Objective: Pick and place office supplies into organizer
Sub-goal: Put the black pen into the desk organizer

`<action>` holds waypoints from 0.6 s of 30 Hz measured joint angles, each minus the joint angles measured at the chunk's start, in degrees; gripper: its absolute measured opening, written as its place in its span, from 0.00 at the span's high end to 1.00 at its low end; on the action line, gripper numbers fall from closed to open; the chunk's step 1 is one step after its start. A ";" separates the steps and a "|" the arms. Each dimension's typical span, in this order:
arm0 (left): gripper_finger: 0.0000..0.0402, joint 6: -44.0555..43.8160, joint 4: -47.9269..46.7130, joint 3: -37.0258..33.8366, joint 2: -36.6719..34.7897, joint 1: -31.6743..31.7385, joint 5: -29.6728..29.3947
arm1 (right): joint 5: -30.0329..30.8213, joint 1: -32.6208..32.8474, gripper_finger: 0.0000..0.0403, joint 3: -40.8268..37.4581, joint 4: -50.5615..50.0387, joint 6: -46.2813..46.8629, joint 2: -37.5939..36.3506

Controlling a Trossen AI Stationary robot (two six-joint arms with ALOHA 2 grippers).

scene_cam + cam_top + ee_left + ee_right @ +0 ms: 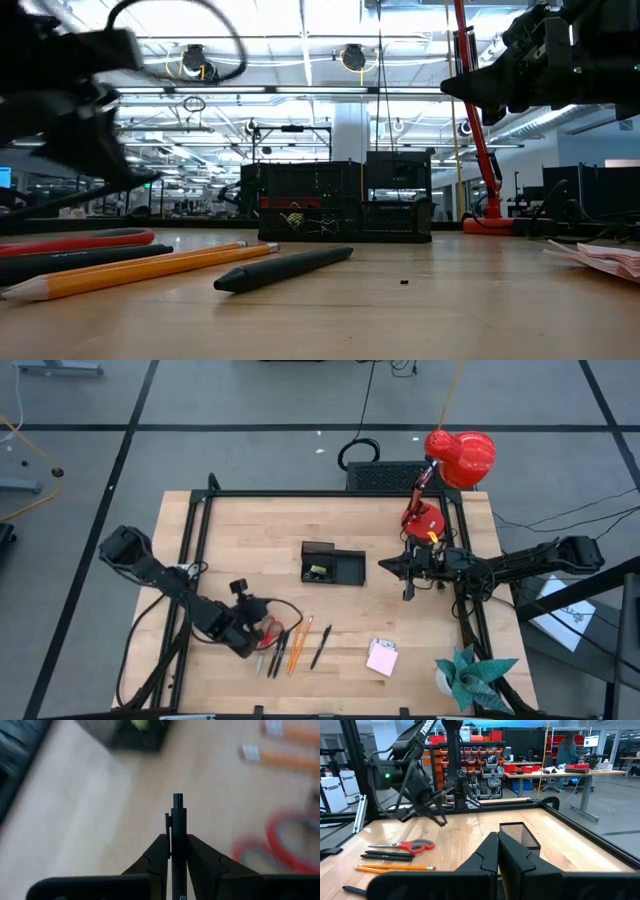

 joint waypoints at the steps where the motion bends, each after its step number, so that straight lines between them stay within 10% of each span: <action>1: 0.85 2.47 1.46 0.01 -0.73 0.83 -1.98 | 0.00 0.00 1.00 0.00 0.00 0.00 0.00; 8: 0.88 32.05 25.79 0.13 -6.38 9.94 -3.89 | 0.00 0.00 1.00 0.00 0.07 0.00 0.00; 18: 0.86 63.87 54.35 0.26 -9.93 27.55 28.44 | 0.00 0.00 1.00 0.00 0.15 -0.32 0.01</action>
